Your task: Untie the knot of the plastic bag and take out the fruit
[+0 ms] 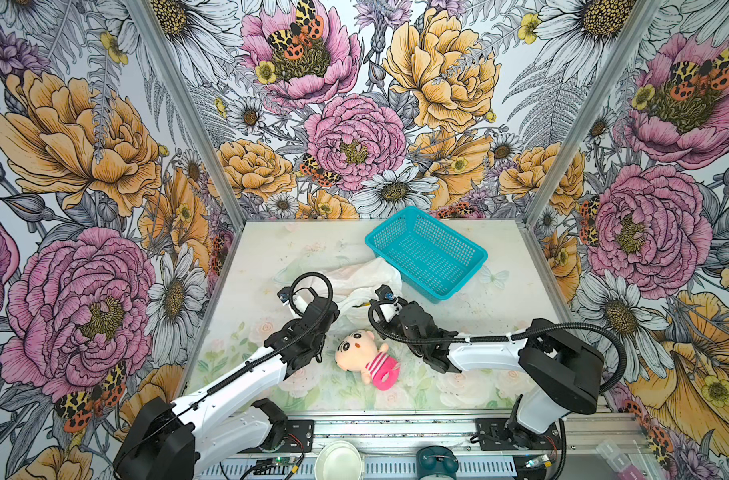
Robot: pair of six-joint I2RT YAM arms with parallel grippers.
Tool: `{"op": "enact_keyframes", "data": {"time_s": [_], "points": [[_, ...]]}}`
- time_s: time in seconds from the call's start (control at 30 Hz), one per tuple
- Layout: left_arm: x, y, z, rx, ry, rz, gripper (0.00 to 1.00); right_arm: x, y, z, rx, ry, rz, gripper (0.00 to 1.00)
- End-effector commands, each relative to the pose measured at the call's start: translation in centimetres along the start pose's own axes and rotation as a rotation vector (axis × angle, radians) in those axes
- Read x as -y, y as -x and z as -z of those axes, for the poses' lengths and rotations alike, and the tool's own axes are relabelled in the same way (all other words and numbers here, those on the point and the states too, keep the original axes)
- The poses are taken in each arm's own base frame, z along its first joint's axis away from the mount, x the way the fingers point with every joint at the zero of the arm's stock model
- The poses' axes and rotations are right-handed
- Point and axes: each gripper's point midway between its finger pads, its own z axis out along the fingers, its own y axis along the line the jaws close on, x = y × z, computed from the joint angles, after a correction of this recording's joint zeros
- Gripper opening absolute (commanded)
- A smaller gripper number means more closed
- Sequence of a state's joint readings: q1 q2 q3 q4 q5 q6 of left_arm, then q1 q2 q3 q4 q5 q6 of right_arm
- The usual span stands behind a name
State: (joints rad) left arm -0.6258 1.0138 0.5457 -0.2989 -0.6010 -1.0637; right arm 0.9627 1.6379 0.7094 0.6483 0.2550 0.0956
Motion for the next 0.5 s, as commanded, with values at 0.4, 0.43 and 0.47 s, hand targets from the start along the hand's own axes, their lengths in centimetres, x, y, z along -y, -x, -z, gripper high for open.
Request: {"op": "enact_keyframes", "data": {"time_s": [0.4, 0.43, 0.47], "points": [[-1.0, 0.6, 0.1, 0.003, -0.013, 0.003, 0.00, 2.8, -1.6, -2.7, -0.149, -0.148, 0.111, 0.82], [-1.1, 0.6, 0.2, 0.003, -0.014, 0.003, 0.00, 2.9, -2.0, -3.0, -0.167, -0.148, 0.119, 0.79], [-1.1, 0.6, 0.2, 0.005, -0.016, 0.004, 0.00, 3.0, -2.2, -3.3, -0.181, -0.149, 0.124, 0.75]]}}
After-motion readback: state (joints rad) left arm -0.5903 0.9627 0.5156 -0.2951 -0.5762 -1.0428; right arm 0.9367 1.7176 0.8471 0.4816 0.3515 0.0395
